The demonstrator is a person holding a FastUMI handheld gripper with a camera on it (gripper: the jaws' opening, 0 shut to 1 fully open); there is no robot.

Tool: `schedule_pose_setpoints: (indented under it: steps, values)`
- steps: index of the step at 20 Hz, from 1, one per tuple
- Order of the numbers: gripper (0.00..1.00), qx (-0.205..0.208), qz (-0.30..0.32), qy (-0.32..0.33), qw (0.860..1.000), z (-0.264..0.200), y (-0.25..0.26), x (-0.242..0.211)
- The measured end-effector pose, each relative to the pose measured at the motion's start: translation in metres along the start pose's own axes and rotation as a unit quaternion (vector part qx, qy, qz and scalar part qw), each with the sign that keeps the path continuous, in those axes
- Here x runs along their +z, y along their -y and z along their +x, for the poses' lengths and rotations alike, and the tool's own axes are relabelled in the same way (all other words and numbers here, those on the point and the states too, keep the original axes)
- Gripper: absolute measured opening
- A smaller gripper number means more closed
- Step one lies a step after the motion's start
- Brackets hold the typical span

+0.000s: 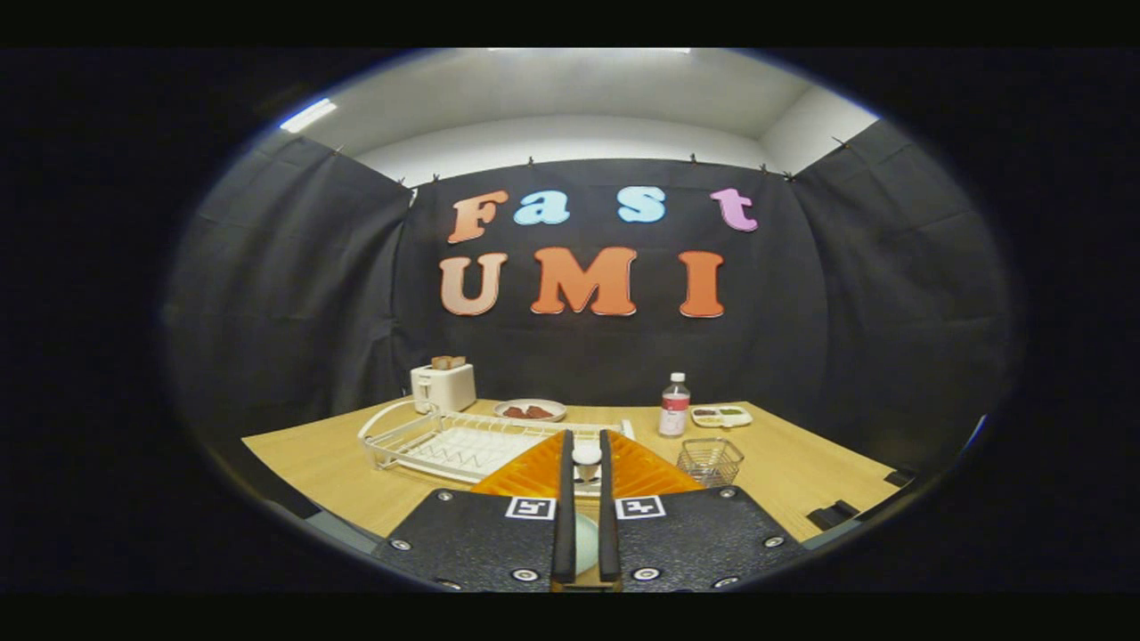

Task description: Take the plate from the dish rack, then take the spoon from the basket and place it into the plate.

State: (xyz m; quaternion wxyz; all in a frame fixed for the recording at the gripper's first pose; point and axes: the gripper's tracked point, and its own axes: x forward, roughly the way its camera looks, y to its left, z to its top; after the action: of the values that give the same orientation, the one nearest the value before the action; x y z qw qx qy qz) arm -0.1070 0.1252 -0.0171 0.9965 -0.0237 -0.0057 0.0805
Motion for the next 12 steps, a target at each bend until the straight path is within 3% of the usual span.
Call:
schedule_pose_setpoints:
  steps: [12]
  values:
    - [0.10,0.064,0.000,-0.078,0.995,0.014,-0.061,-0.076]
